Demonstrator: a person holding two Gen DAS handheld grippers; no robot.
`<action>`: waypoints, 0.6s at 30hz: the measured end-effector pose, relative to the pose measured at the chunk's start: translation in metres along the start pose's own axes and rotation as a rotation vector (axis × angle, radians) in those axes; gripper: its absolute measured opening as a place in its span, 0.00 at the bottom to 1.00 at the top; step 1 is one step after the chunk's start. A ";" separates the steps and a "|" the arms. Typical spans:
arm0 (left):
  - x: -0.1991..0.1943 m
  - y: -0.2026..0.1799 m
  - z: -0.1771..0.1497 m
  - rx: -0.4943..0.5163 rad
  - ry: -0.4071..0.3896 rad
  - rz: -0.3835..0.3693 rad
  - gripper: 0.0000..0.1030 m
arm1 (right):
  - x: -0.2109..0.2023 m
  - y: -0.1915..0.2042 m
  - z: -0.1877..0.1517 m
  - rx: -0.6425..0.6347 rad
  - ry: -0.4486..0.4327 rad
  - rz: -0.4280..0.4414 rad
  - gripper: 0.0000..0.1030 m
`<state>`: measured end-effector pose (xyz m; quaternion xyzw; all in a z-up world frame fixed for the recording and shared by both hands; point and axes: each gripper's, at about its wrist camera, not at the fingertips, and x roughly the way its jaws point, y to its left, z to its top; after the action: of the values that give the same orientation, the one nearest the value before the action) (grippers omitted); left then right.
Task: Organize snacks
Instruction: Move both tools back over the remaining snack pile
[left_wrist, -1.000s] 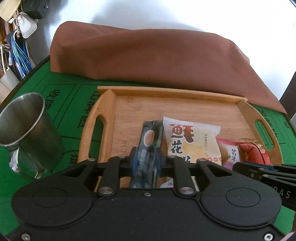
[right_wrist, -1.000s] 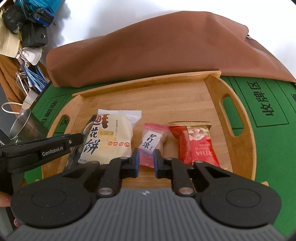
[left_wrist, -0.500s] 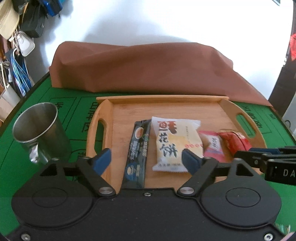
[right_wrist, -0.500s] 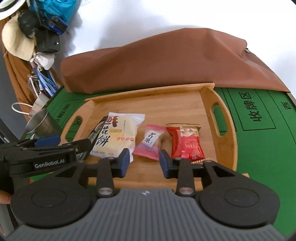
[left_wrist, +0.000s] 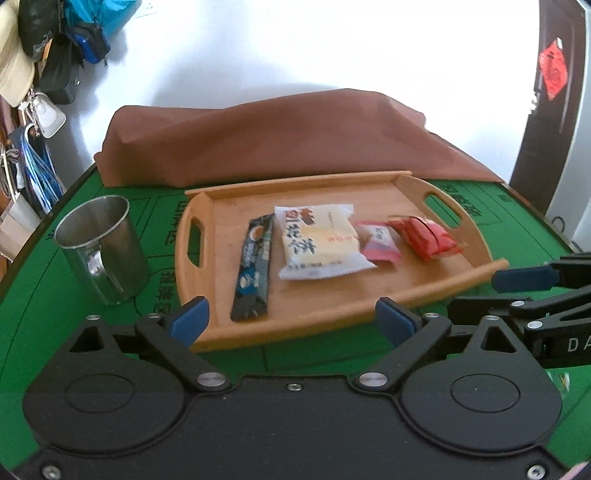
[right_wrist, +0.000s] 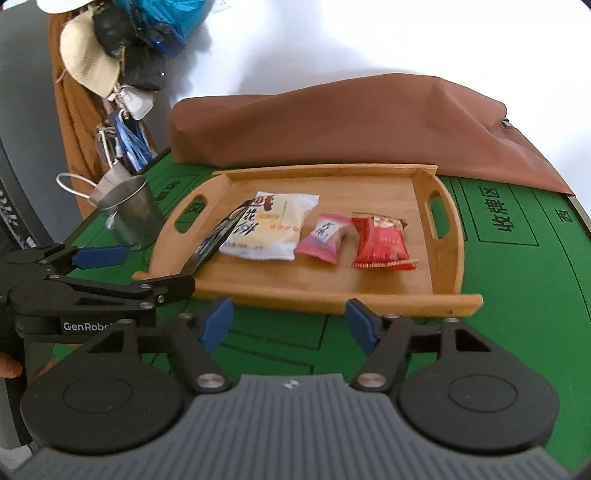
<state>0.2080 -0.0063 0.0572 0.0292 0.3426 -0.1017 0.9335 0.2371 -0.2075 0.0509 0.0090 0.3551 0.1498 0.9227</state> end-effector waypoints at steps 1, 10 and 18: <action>-0.002 -0.001 -0.003 0.002 0.002 -0.009 0.94 | -0.004 0.000 -0.004 -0.004 -0.001 0.004 0.80; -0.034 -0.012 -0.038 0.017 -0.042 -0.063 0.99 | -0.030 0.001 -0.034 -0.030 -0.036 0.012 0.89; -0.051 -0.013 -0.075 0.019 -0.055 -0.056 0.99 | -0.044 0.006 -0.071 -0.050 -0.066 -0.015 0.95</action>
<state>0.1194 -0.0006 0.0331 0.0258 0.3164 -0.1317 0.9391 0.1583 -0.2208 0.0275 -0.0120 0.3207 0.1513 0.9350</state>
